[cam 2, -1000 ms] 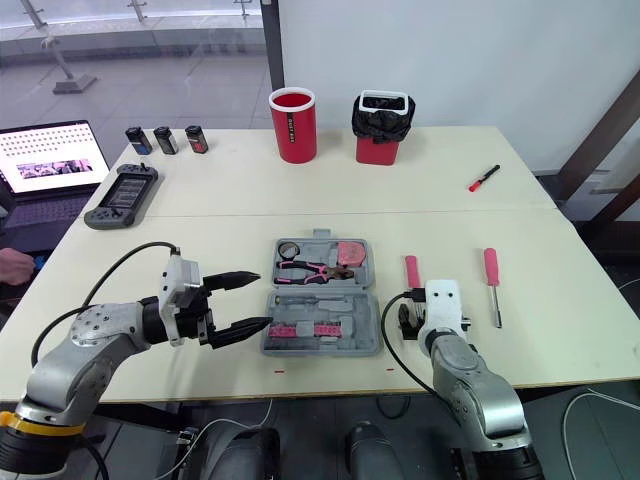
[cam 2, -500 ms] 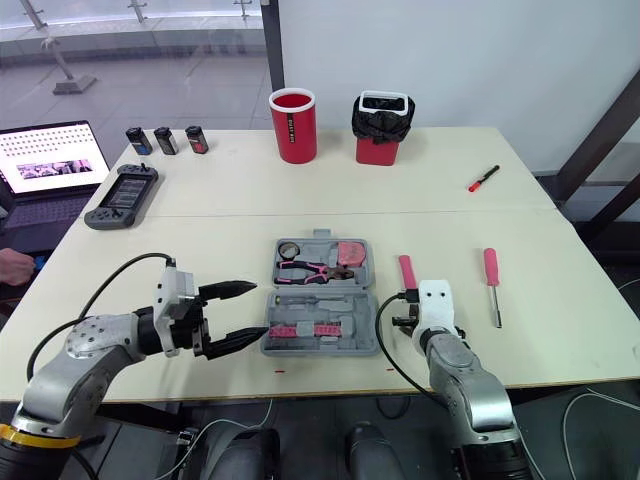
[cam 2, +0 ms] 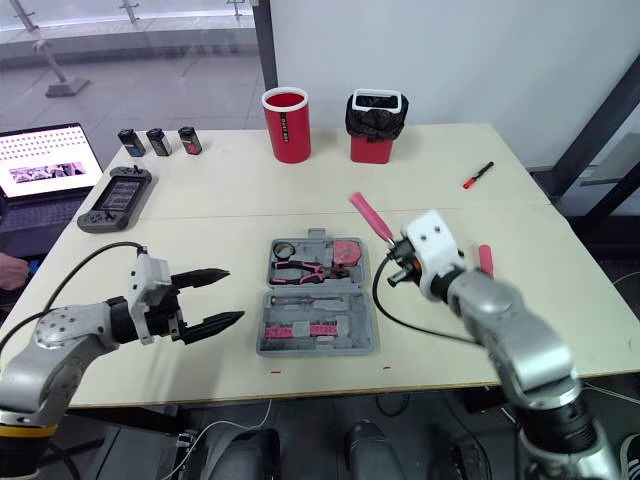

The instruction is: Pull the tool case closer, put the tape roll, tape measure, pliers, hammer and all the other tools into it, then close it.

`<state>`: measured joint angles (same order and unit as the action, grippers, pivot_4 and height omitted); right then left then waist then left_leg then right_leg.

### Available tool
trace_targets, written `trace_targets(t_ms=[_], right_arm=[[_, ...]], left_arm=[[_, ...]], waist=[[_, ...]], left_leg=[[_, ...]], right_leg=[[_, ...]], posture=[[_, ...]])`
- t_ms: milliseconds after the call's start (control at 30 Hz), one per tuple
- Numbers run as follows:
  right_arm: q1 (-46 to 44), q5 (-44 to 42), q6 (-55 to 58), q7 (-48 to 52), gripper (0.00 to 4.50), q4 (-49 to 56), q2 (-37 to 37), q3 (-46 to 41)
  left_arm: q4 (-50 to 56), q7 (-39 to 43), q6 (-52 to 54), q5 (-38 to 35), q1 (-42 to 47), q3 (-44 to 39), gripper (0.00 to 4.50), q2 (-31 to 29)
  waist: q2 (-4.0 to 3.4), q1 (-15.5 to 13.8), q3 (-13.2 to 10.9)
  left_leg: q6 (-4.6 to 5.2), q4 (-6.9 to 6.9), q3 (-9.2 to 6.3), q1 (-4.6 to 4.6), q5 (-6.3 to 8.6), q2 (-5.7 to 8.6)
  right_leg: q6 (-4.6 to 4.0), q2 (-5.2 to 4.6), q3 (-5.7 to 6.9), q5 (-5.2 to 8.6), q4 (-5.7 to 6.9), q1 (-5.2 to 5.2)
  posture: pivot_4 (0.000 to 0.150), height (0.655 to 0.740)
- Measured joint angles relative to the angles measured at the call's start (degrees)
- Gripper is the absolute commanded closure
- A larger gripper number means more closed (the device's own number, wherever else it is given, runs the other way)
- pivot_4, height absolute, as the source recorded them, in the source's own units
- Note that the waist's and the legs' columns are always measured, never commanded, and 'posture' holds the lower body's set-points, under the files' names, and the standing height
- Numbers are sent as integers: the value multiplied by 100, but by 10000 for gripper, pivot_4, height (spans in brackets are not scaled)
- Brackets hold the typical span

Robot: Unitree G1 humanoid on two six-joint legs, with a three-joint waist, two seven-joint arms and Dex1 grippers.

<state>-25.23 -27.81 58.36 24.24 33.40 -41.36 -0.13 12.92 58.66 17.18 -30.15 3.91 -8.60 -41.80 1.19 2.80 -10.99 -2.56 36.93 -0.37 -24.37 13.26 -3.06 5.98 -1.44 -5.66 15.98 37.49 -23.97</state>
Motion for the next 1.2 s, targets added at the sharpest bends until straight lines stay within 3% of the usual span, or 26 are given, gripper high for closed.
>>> trace_targets(t_ms=[200,533,1200], right_arm=[[-1787,-796,1166,1571,44716,-196,-578,1346],[-3147,178,971,2904,44716,-1411,-703,3830],[-3424,1646,186,3550,44716,-2980,330,4667]], left_arm=[[-242,399,-167,-34,-124,-248,0,-238],[-323,1147,-739,-53,-383,-402,0,-341],[-378,1418,-1357,-32,-312,-330,0,-244]], waist=[[0,-28,-2],[2,-19,-3],[2,-17,-3]], left_leg=[[0,5,15,-12,0,1],[0,2,27,-18,0,-1],[0,9,28,-20,0,0]], right_leg=[[-2,-13,-1,1,-3,-14],[-4,-16,-3,0,0,-36],[0,-14,-2,-2,20,-41]], posture=[[1500,7387],[1500,7387],[1500,7387]])
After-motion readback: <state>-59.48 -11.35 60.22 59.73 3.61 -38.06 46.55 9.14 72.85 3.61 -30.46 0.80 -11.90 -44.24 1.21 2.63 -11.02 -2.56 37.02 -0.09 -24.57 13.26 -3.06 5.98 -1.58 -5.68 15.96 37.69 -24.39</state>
